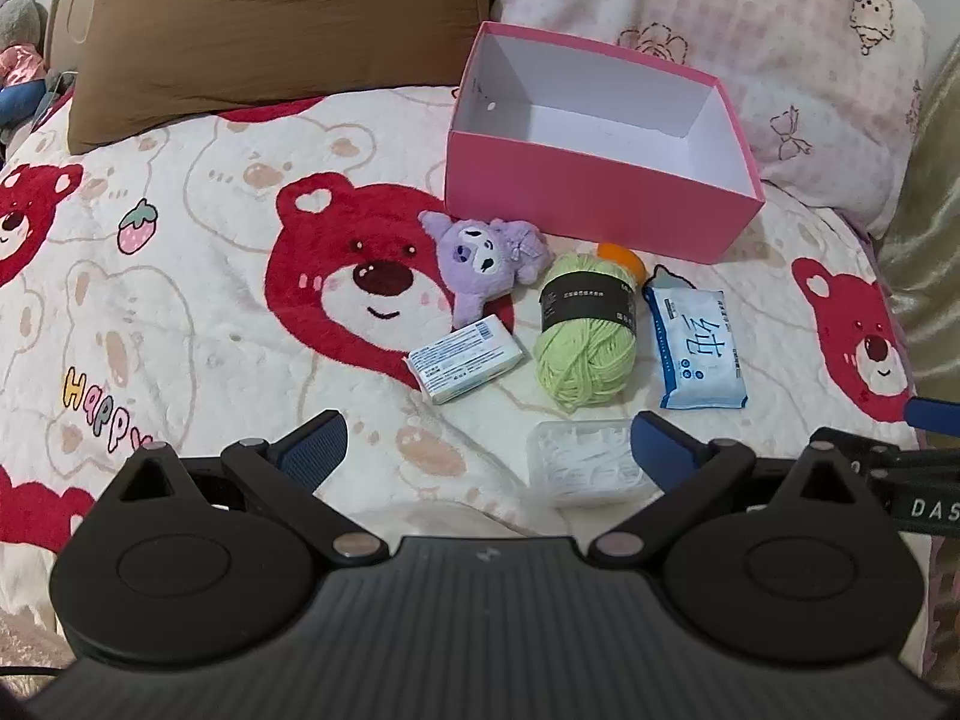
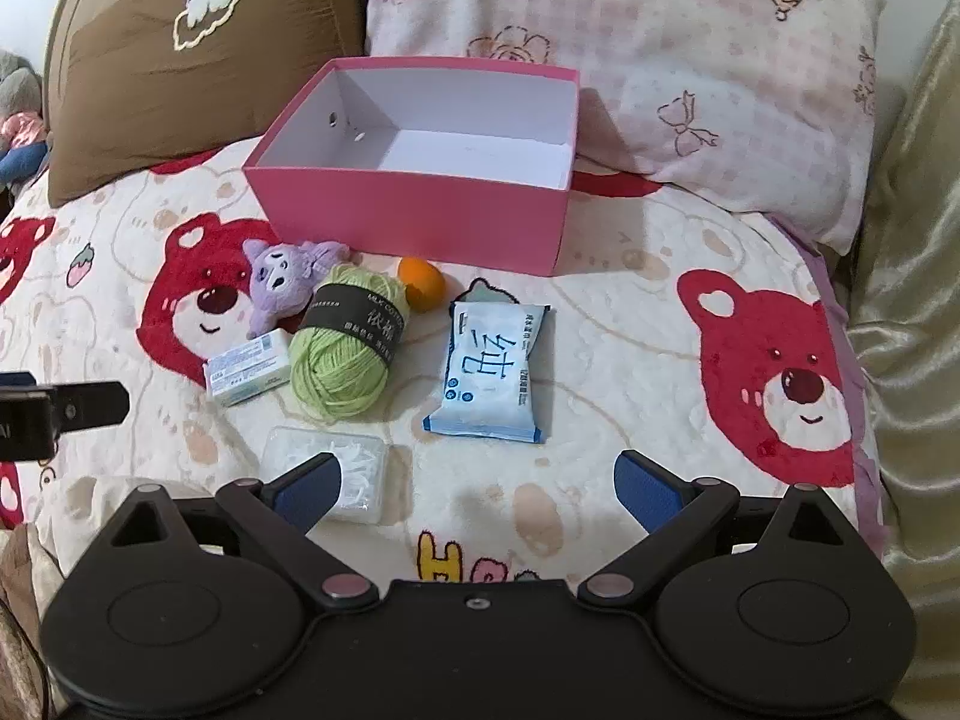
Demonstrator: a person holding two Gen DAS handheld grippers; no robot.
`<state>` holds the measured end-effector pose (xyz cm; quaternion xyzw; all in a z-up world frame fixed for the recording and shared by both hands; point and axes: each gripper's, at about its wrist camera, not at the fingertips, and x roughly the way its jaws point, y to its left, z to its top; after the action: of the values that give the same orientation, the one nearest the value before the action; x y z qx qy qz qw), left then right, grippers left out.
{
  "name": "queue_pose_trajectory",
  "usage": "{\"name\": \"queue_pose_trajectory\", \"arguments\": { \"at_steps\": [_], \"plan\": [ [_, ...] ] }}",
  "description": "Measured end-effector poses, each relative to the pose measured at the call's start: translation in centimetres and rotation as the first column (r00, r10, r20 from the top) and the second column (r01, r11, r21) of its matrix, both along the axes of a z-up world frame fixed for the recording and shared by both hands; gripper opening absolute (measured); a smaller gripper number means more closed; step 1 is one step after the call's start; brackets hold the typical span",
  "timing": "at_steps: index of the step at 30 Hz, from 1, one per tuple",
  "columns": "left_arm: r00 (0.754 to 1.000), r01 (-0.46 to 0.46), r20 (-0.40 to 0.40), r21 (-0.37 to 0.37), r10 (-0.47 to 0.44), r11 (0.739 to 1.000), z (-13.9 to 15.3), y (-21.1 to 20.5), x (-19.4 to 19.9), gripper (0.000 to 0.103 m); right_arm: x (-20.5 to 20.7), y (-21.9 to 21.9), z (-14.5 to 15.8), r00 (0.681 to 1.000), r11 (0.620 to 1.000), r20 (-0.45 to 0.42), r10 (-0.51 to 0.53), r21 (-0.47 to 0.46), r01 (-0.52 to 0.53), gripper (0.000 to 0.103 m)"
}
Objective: Organize objects
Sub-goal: 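Move the left tool toward the clear plastic floss box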
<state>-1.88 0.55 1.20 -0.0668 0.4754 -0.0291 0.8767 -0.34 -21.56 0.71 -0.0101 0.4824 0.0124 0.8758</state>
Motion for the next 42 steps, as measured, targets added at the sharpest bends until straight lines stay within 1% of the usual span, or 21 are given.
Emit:
{"name": "queue_pose_trajectory", "arguments": {
  "at_steps": [2,5,7,12,14,18,23,28,31,32,33,35,40,42],
  "plan": [
    [1.000,-0.014,0.004,-0.030,0.014,0.999,0.1,0.4,0.0,0.101,-0.1,-0.2,0.1,1.000,1.000,0.000,-0.003,0.006,0.003,0.099],
    [1.000,-0.023,0.004,-0.017,0.023,1.000,0.0,0.5,0.1,0.101,-0.3,-0.6,0.5,1.000,0.999,-0.013,0.006,0.043,-0.005,0.098],
    [1.000,-0.026,-0.005,-0.029,0.026,0.999,0.0,0.6,0.1,0.100,-0.5,-0.7,0.8,1.000,0.999,-0.011,0.005,0.052,-0.005,0.098],
    [0.999,-0.038,-0.018,-0.126,0.036,0.991,-0.2,1.6,0.2,0.100,-0.8,-0.9,1.2,1.000,0.999,-0.001,-0.006,0.051,0.006,0.098],
    [0.998,-0.059,-0.034,-0.145,0.055,0.988,-0.6,1.9,0.4,0.100,-0.9,-1.0,1.3,1.000,0.999,-0.003,-0.007,0.049,0.007,0.098],
    [0.997,-0.071,-0.045,-0.107,0.066,0.992,-1.1,2.1,0.4,0.099,-0.8,-1.1,1.3,1.000,0.999,-0.010,-0.012,0.050,0.013,0.098],
    [0.996,-0.080,-0.059,-0.113,0.074,0.990,-1.3,2.5,0.6,0.098,-0.5,-1.4,1.0,0.998,0.994,-0.057,-0.011,0.107,0.017,0.099],
    [0.993,-0.091,-0.076,-0.044,0.088,0.995,-1.9,2.1,0.5,0.098,-0.4,-1.1,0.5,0.997,0.995,-0.076,-0.006,0.099,0.014,0.099],
    [0.993,-0.081,-0.088,-0.049,0.076,0.996,-2.1,2.0,0.3,0.099,-0.3,-1.0,0.2,0.996,0.995,-0.087,-0.001,0.101,0.010,0.099],
    [0.991,-0.078,-0.109,-0.050,0.072,0.996,-2.1,2.0,0.4,0.099,-0.4,-0.9,0.2,0.996,0.996,-0.088,0.007,0.093,0.001,0.098],
    [0.990,-0.072,-0.127,-0.047,0.066,0.996,-1.9,1.9,0.6,0.098,-0.4,-0.7,0.2,0.996,0.997,-0.089,0.014,0.080,-0.007,0.098],
    [0.991,-0.030,-0.131,-0.031,0.026,0.999,-1.2,1.4,0.7,0.098,-0.4,-0.5,0.4,0.996,0.997,-0.083,0.025,0.072,-0.019,0.098],
    [0.990,0.062,-0.131,0.039,-0.056,0.997,0.2,0.3,0.9,0.098,-0.3,-0.4,0.8,0.996,0.996,-0.083,0.026,0.093,-0.018,0.098],
    [0.989,0.088,-0.120,0.033,-0.083,0.996,0.9,0.1,0.8,0.098,-0.3,-0.3,0.9,0.996,0.995,-0.081,0.028,0.095,-0.021,0.098]
  ]
}}
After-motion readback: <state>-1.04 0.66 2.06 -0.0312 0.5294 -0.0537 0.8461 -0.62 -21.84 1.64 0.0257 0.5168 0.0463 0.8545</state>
